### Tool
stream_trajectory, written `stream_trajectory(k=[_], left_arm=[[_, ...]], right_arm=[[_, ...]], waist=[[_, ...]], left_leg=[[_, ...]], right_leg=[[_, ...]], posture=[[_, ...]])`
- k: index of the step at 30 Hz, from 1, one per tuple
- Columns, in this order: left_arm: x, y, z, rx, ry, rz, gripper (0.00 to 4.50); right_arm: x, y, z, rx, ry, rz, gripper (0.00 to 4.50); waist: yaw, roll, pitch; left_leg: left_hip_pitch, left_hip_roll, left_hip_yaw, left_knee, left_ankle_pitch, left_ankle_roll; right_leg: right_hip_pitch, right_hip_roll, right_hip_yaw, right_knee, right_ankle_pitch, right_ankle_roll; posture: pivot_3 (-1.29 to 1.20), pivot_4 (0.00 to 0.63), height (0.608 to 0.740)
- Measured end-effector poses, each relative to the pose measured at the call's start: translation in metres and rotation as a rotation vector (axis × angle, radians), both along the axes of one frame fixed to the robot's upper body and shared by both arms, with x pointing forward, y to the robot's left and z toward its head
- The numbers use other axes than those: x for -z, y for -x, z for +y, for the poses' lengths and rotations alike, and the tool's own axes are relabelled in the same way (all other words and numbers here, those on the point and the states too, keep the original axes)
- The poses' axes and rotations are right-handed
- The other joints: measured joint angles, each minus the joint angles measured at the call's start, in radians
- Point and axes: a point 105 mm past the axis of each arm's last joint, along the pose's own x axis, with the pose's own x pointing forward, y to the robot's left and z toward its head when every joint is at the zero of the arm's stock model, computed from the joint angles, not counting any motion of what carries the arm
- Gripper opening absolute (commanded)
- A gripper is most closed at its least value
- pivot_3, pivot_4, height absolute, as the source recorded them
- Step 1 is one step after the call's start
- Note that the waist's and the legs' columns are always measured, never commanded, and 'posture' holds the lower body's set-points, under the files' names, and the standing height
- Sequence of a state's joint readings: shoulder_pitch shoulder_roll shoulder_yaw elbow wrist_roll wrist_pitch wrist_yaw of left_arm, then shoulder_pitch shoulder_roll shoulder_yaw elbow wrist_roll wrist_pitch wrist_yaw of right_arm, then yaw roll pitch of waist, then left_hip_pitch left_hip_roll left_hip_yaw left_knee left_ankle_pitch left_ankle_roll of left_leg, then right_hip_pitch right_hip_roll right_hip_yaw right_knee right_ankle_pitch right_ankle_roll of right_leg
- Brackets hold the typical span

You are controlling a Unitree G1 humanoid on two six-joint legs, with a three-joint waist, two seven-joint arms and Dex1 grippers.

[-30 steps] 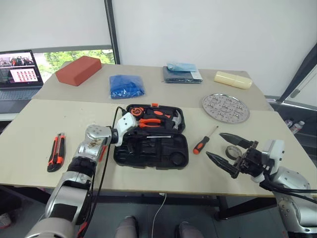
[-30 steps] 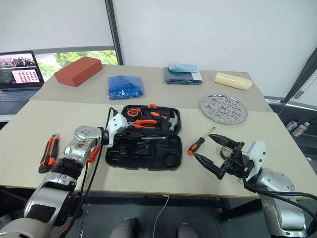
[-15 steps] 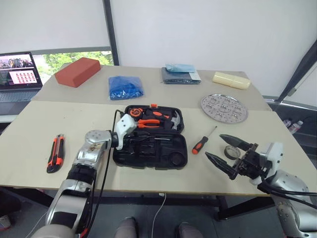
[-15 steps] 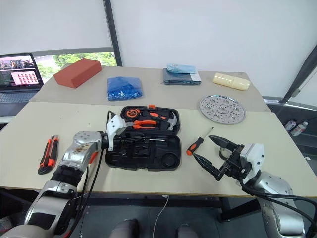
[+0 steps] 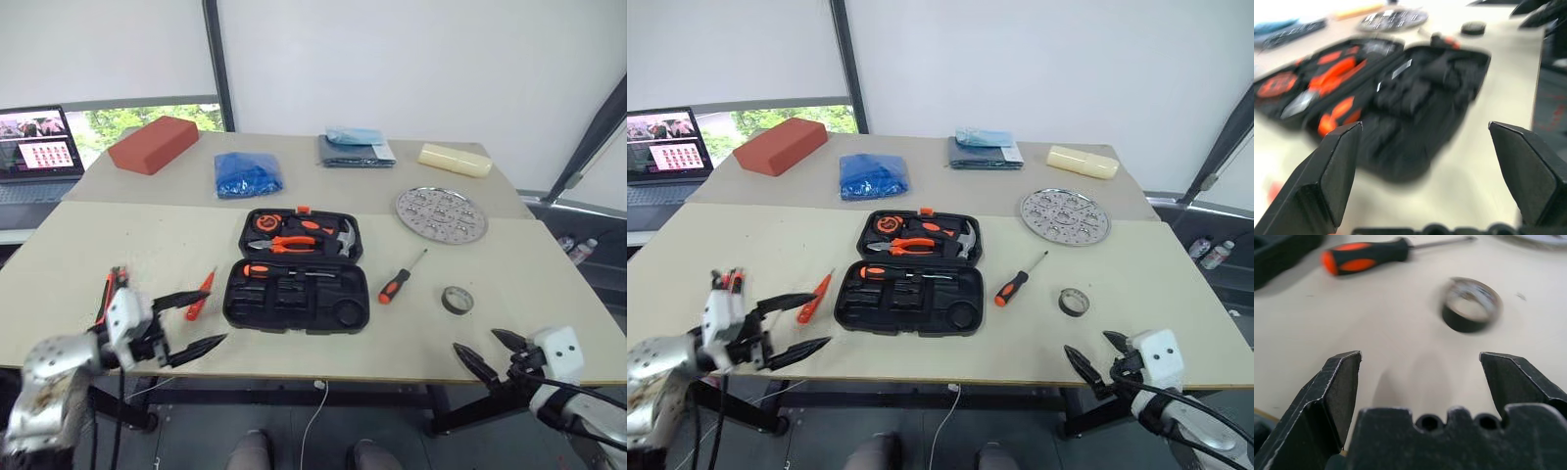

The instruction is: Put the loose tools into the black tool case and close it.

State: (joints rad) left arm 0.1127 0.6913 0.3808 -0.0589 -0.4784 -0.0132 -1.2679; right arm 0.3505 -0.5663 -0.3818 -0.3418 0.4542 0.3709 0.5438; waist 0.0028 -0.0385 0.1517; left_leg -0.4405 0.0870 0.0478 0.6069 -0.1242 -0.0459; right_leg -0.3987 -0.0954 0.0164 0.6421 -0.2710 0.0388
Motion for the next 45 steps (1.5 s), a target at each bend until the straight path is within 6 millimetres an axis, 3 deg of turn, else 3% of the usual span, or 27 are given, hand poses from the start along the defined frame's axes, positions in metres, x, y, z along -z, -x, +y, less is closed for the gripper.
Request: stream_trajectory(k=[5, 12, 18, 25, 29, 36, 42, 45], left_arm=[[0.004, 0.019, 0.004, -0.02, 0.059, 0.035, 4.46], [-0.024, 0.018, -0.03, 0.087, 0.125, -0.075, 4.46], [-0.031, 0.015, -0.049, 0.108, 0.163, -0.088, 4.46], [-0.029, 0.015, -0.05, 0.089, 0.168, -0.08, 4.46], [-0.028, 0.014, -0.053, 0.099, 0.17, -0.076, 4.5], [-0.028, 0.014, -0.055, 0.115, 0.171, -0.078, 4.5], [-0.027, 0.014, -0.059, 0.132, 0.175, -0.075, 4.5], [-0.028, 0.013, -0.059, 0.119, 0.191, -0.083, 4.5]], right_arm=[[-0.019, -0.028, 0.014, 0.008, -0.065, -0.022, 4.5], [-0.05, -0.076, 0.056, 0.015, -0.089, 0.048, 4.5], [-0.04, -0.096, 0.1, 0.046, -0.173, 0.203, 4.5], [-0.036, -0.113, 0.111, 0.152, -0.183, 0.26, 4.5], [-0.027, -0.11, 0.116, 0.185, -0.18, 0.317, 3.55], [-0.024, -0.107, 0.119, 0.256, -0.233, 0.346, 1.09], [-0.026, -0.11, 0.11, 0.38, -0.326, 0.3, 1.06], [-0.042, -0.116, 0.095, 0.382, -0.302, 0.177, 1.06]], waist=[[-0.006, 0.003, 0.001], [-0.003, 0.003, 0.001], [-0.007, 0.002, 0.001], [-0.011, 0.003, 0.001], [-0.014, 0.003, 0.001], [-0.014, 0.003, 0.001], [-0.014, 0.004, 0.002], [-0.016, 0.006, 0.003]], left_leg=[[-0.001, 0.0, 0.003, 0.0, 0.0, 0.0], [-0.006, -0.001, 0.004, 0.0, 0.0, 0.001], [-0.017, 0.0, 0.002, -0.001, 0.005, 0.011], [-0.017, 0.0, 0.002, 0.001, 0.005, 0.012], [-0.016, 0.001, 0.002, 0.001, 0.005, 0.011], [-0.017, 0.001, 0.002, 0.001, 0.005, 0.011], [-0.018, 0.001, 0.002, 0.001, 0.005, 0.011], [-0.019, 0.001, 0.003, 0.001, 0.005, 0.011]], right_leg=[[-0.003, -0.004, 0.001, -0.001, 0.0, -0.001], [-0.006, -0.002, 0.001, 0.0, 0.004, -0.004], [-0.011, 0.004, 0.003, 0.003, 0.007, 0.001], [-0.011, 0.003, 0.003, 0.004, 0.007, 0.0], [-0.011, 0.003, 0.003, 0.004, 0.006, -0.004], [-0.011, 0.003, 0.002, 0.004, 0.006, -0.006], [-0.012, 0.003, 0.002, 0.003, 0.006, -0.005], [-0.014, 0.003, 0.002, 0.003, 0.006, -0.005]], posture=[[0.0, 0.15, 0.74], [0.0, 0.15, 0.74], [0.0, 0.15, 0.74], [0.0, 0.15, 0.74], [0.0, 0.15, 0.74], [0.0, 0.15, 0.74], [0.0, 0.15, 0.74], [0.0, 0.15, 0.74]])
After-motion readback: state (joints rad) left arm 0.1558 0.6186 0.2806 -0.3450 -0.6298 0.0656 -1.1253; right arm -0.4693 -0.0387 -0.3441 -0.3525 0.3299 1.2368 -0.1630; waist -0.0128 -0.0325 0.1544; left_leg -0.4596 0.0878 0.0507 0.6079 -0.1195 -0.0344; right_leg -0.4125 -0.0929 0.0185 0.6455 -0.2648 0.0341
